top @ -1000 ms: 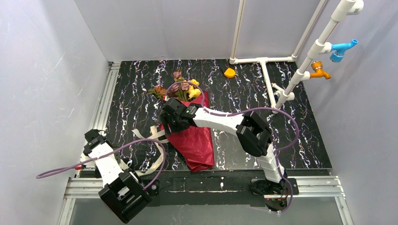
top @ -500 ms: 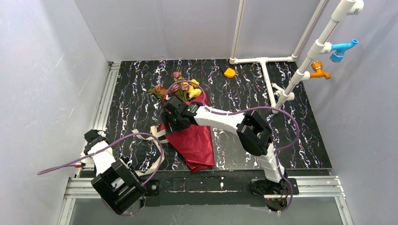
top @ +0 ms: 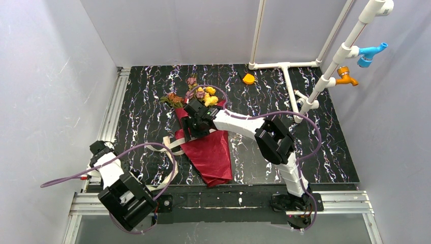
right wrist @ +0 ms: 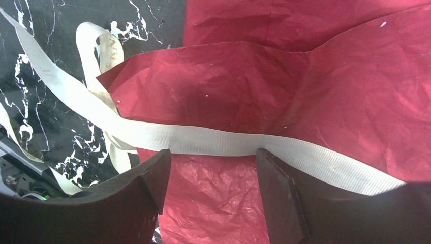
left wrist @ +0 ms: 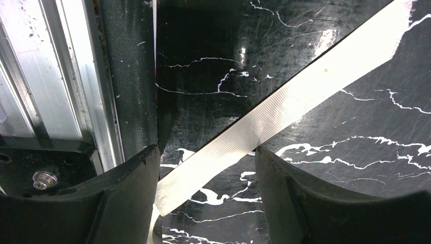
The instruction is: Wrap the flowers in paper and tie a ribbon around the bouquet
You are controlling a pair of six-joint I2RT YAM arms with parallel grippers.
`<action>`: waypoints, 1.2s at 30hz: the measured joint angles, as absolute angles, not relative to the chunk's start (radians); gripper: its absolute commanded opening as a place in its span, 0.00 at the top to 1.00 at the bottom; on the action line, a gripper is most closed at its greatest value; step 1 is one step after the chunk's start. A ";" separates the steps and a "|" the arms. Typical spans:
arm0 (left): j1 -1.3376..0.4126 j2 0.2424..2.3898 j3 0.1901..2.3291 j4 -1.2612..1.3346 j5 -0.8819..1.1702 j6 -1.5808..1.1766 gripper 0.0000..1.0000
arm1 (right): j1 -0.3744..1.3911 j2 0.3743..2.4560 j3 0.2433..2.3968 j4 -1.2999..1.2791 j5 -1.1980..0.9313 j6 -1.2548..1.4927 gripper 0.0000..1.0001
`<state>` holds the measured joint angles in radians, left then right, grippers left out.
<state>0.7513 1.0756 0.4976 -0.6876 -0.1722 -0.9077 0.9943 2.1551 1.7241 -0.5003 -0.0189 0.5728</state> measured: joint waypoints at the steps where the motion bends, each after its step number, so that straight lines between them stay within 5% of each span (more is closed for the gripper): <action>1: 0.751 1.069 0.496 -0.687 -0.173 -0.906 1.00 | 0.992 2.155 1.724 -0.499 -0.022 0.573 0.30; 7: 0.746 0.968 0.471 -0.700 -0.183 -0.883 1.00 | 0.989 2.155 1.724 -0.498 -0.046 0.579 0.30; 8: 0.743 0.947 0.471 -0.713 -0.183 -0.883 0.89 | 0.989 2.155 1.724 -0.499 -0.050 0.580 0.30; 10: 0.737 0.905 0.485 -0.727 -0.162 -0.894 0.48 | 0.989 2.155 1.724 -0.498 -0.057 0.583 0.31; 13: 0.727 0.880 0.562 -0.756 -0.147 -0.894 0.21 | 0.989 2.155 1.724 -0.498 -0.065 0.588 0.31; 36: 0.725 1.191 0.621 -0.608 -0.111 -0.777 0.32 | 0.990 2.155 1.725 -0.527 -0.073 0.599 0.31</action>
